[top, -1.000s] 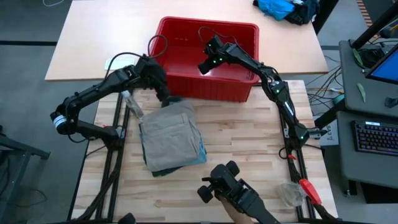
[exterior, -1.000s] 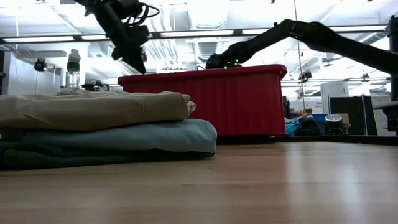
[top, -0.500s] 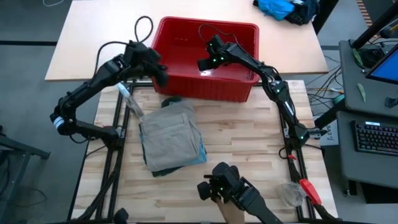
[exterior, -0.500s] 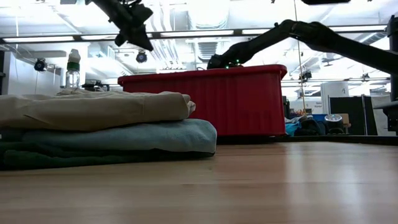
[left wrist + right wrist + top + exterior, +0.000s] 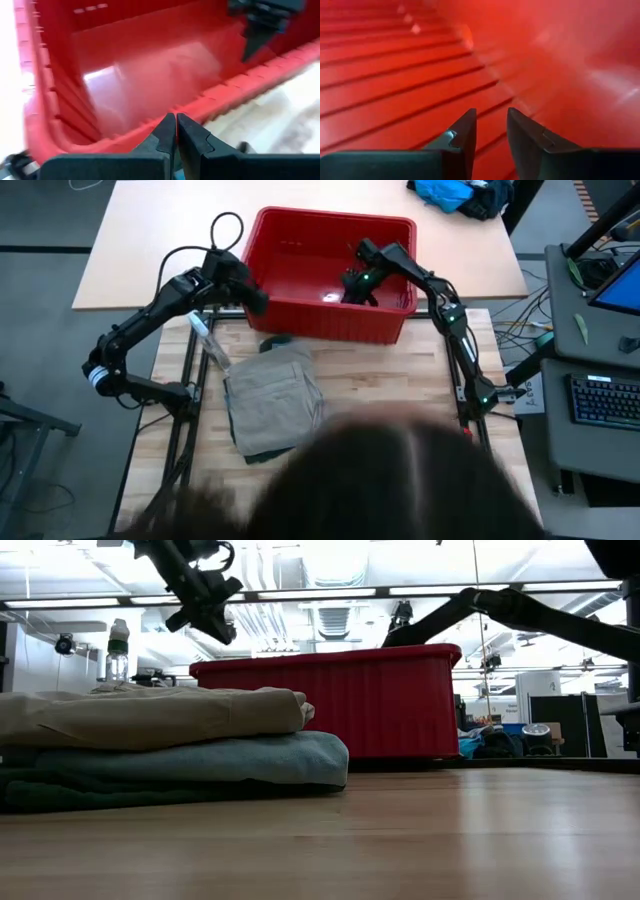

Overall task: Fold Laundry from Bin
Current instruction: Put the stacked folded clothes into the red bin

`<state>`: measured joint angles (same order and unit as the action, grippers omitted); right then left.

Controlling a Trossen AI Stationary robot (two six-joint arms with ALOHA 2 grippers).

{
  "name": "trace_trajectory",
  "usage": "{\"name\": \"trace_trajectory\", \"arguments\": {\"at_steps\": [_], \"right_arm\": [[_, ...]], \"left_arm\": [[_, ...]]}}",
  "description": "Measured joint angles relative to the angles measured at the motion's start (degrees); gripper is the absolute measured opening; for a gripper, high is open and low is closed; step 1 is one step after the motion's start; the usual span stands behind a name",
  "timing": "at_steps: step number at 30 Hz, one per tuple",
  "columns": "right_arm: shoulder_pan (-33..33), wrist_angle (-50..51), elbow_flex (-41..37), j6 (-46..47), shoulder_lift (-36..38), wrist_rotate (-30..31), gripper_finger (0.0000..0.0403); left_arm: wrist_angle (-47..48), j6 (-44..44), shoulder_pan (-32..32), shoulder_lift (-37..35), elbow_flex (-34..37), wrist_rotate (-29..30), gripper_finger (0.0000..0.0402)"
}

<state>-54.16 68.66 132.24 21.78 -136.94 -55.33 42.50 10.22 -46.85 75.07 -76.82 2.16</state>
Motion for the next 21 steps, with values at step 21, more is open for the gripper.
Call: {"name": "trace_trajectory", "arguments": {"at_steps": [21], "right_arm": [[8.3, -39.5, -17.3, 0.0, -0.1, 4.3, 0.0027]], "left_arm": [[-0.8, -3.7, -5.0, 7.8, -5.8, 1.4, 0.0000]]}}
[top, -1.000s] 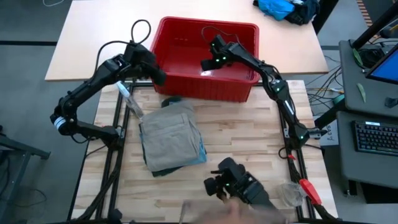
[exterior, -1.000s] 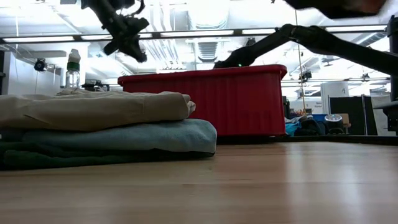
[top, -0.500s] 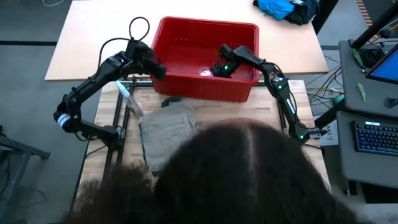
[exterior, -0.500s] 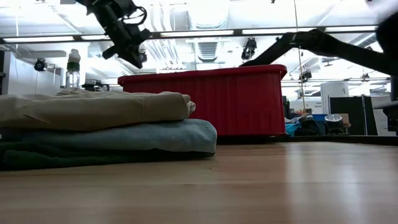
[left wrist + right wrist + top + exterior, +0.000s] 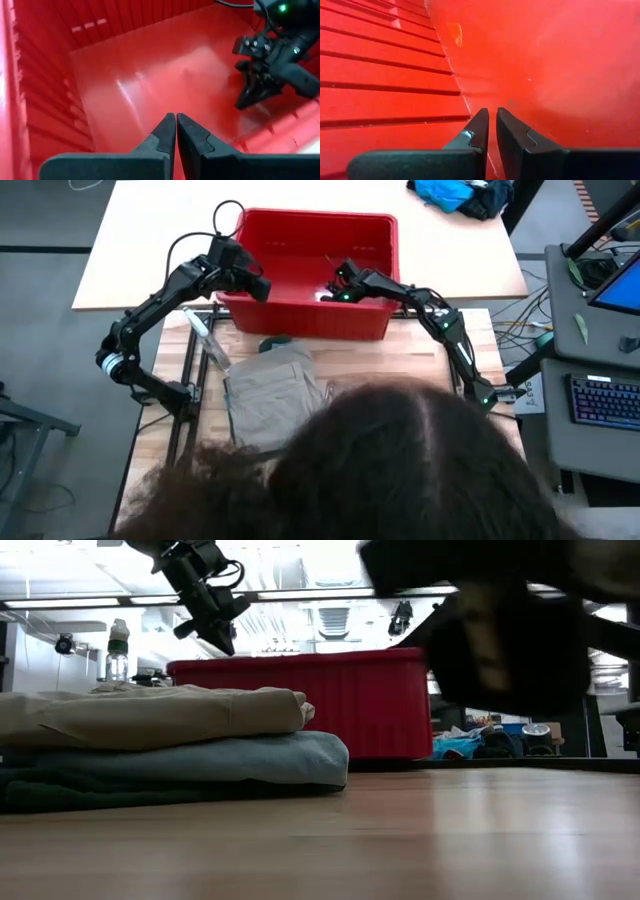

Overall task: Fold Laundry from Bin
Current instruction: Put the stacked folded clothes into the red bin

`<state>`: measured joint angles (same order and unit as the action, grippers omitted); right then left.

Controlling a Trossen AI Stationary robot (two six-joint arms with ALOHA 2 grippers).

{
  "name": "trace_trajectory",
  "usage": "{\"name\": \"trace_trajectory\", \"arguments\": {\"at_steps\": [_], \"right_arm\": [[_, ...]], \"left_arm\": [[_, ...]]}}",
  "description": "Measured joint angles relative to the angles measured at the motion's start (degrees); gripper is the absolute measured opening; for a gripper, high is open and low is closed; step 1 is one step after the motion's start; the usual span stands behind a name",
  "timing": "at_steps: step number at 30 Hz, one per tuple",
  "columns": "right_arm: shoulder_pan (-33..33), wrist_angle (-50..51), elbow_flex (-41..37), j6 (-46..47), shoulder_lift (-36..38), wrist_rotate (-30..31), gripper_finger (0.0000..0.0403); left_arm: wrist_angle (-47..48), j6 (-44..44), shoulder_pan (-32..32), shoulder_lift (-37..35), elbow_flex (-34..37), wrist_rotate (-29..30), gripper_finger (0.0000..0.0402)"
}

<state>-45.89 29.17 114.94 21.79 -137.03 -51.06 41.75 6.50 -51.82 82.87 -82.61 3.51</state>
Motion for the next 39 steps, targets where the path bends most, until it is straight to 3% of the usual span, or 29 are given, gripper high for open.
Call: {"name": "trace_trajectory", "arguments": {"at_steps": [8, 9, 12, 14, 21, 25, 31, 39], "right_arm": [[-1.3, 12.3, 0.8, -5.1, 0.3, 6.7, 0.0027], [-1.8, 12.9, 1.3, -5.1, 0.3, 6.9, 0.0027], [-3.5, 14.1, 4.2, -6.3, 0.3, 9.8, 0.0027], [-5.0, 14.1, 7.2, -6.8, 0.3, 10.6, 0.0027], [-7.2, 18.5, 20.1, -12.6, 4.1, 13.7, 0.0027], [-7.7, 17.6, 16.6, -14.8, 10.5, 12.8, 0.0027], [-5.7, 26.1, 16.0, -24.5, 18.9, 11.5, 0.0027], [-1.4, 30.9, 14.9, -27.5, 25.5, 16.4, 0.0027]], "left_arm": [[1.3, -4.7, -0.1, 2.4, -4.4, -1.3, 0.0000], [1.2, -6.2, -0.1, 2.9, -4.9, -4.1, 0.0000], [2.1, -9.4, -1.5, 5.4, -7.3, -20.6, 0.0000], [3.5, -9.1, -1.6, 7.7, -9.5, -25.2, 0.0000], [14.5, -18.3, -1.7, 16.2, -20.3, -25.1, 0.0000], [17.3, -22.1, -1.6, 19.3, -25.9, -25.3, 0.0000], [17.3, -25.6, -1.7, 19.4, -29.9, -25.4, 0.0000], [18.7, -25.9, -1.5, 19.2, -30.6, -25.8, 0.0000]]}}
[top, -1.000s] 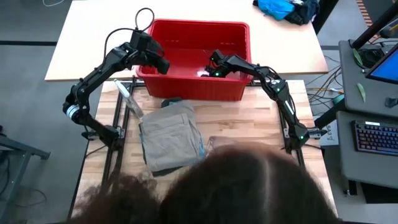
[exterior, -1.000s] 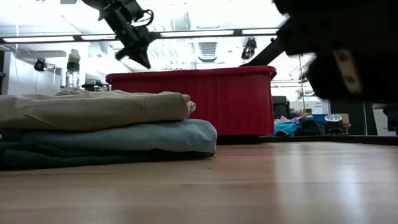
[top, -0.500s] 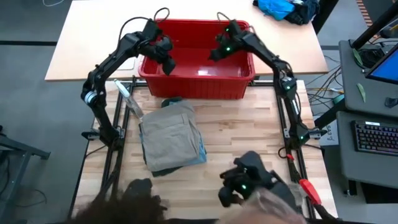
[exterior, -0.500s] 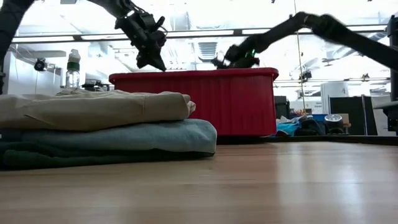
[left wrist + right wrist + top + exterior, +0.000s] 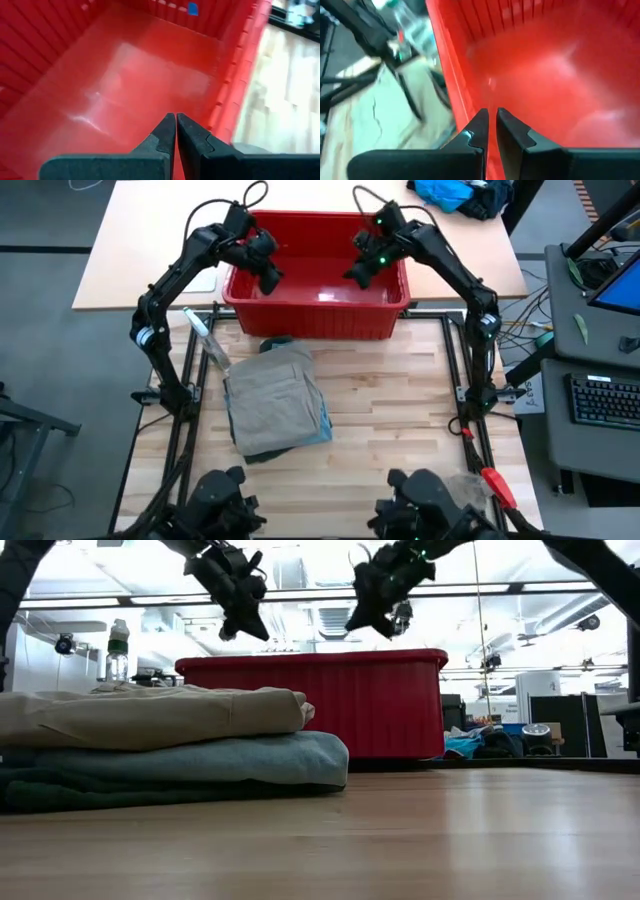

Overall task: Fold Laundry from Bin
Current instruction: Put the stacked folded clothes into the red bin

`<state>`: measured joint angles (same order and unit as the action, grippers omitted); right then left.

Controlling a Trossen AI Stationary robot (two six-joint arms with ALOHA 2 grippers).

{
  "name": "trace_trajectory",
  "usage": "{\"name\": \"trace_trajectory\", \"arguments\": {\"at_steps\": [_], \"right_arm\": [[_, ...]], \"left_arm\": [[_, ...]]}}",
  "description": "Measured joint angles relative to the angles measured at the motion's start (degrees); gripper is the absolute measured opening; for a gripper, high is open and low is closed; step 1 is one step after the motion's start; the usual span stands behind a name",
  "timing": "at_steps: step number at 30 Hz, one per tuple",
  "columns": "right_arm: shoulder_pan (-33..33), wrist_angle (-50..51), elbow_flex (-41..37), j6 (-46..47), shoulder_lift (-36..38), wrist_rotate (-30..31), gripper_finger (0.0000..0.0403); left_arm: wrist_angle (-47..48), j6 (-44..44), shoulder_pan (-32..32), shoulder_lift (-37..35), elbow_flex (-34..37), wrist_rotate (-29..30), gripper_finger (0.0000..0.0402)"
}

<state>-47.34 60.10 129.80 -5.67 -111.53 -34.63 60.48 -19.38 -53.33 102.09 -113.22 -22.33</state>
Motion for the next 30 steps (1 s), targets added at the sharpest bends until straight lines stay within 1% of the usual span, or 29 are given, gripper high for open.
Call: {"name": "trace_trajectory", "arguments": {"at_steps": [4, 6, 8, 10, 13, 15, 19, 22, 25, 29, 30], "right_arm": [[1.6, 8.2, -0.9, 0.7, -0.5, 0.4, 0.0027], [2.7, 11.6, -1.1, 1.7, -0.3, 0.1, 0.0027], [3.8, 14.2, -1.3, 2.9, -0.1, -0.1, 0.0027], [4.9, 15.4, -1.4, 4.6, -0.2, 0.3, 0.0027], [7.1, 16.2, -1.1, 8.6, -0.3, 0.9, 0.0027], [9.0, 17.2, -1.0, 11.8, -0.2, 2.8, 0.0027], [12.4, 22.7, -1.0, 15.7, -0.1, 6.4, 0.0027], [14.9, 26.9, -1.0, 18.8, -0.1, 6.8, 0.0027], [16.8, 29.4, -1.0, 21.8, -0.1, 6.6, 0.0027], [17.4, 29.9, -1.1, 24.3, -0.1, 7.5, 0.0027], [17.3, 29.9, -1.2, 24.5, 0.0, 7.9, 0.0027]], "left_arm": [[2.0, 0.8, 1.0, -1.2, -0.5, -2.6, 0.0000], [2.4, 0.6, 1.9, -2.8, -1.6, -2.3, 0.0000], [4.0, 0.2, 2.5, -4.5, -3.0, -0.4, 0.0000], [7.3, -0.6, 2.6, -5.8, -3.9, 1.0, 0.0000], [13.9, -1.9, 2.4, -6.9, -4.0, 1.6, 0.0000], [17.3, -2.6, 2.5, -7.9, -3.3, 1.5, 0.0000], [19.1, -2.9, 3.2, -10.6, 0.8, 0.0, 0.0000], [18.9, -2.1, 4.0, -14.4, 4.8, -0.6, 0.0000], [18.7, 1.2, 4.7, -20.0, 8.7, -0.6, 0.0000], [17.0, 6.1, 6.0, -27.6, 14.0, 3.5, 0.0000], [16.7, 7.4, 6.3, -29.2, 15.4, 3.7, 0.0000]]}}
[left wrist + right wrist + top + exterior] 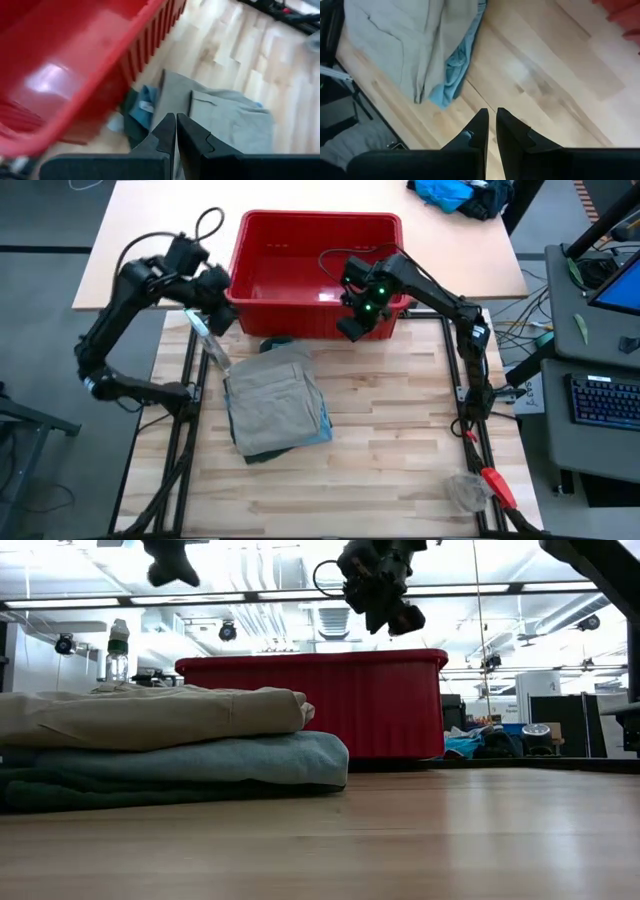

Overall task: Fold Laundry from Bin
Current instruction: Put the stacked folded clothes into the red bin

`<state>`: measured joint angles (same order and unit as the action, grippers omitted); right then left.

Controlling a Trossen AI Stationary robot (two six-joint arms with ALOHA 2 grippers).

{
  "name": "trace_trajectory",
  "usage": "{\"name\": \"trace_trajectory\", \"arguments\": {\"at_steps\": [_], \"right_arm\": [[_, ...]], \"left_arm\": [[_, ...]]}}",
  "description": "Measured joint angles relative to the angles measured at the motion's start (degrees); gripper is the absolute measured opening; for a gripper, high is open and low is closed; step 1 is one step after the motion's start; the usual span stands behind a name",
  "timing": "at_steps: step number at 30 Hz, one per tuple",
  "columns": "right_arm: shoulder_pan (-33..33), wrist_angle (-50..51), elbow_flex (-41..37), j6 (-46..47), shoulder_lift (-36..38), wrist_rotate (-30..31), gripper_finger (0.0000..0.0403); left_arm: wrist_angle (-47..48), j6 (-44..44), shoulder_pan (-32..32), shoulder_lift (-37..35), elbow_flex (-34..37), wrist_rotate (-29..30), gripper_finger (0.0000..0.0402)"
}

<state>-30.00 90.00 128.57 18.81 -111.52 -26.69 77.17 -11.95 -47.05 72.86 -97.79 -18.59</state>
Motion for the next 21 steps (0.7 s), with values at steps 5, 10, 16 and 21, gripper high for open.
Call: {"name": "trace_trajectory", "arguments": {"at_steps": [5, 10, 16, 21], "right_arm": [[0.4, 0.0, -1.4, 0.0, 1.4, 0.4, 0.0027], [1.2, 0.0, -4.1, -1.7, 4.2, 0.8, 0.0027], [2.0, -3.4, -13.1, -6.3, 9.0, 4.9, 0.0027], [2.9, -17.1, -28.2, -4.6, 15.0, 5.1, 0.0027]], "left_arm": [[-2.0, 7.8, 4.5, -6.2, 7.1, -0.2, 0.0000], [-4.3, 14.2, 14.4, -7.7, 8.9, 7.0, 0.0000], [-4.5, 21.2, 27.0, -5.6, 9.9, 14.2, 0.0000], [-4.3, 28.1, 36.3, -3.0, 12.0, 19.5, 0.0000]]}}
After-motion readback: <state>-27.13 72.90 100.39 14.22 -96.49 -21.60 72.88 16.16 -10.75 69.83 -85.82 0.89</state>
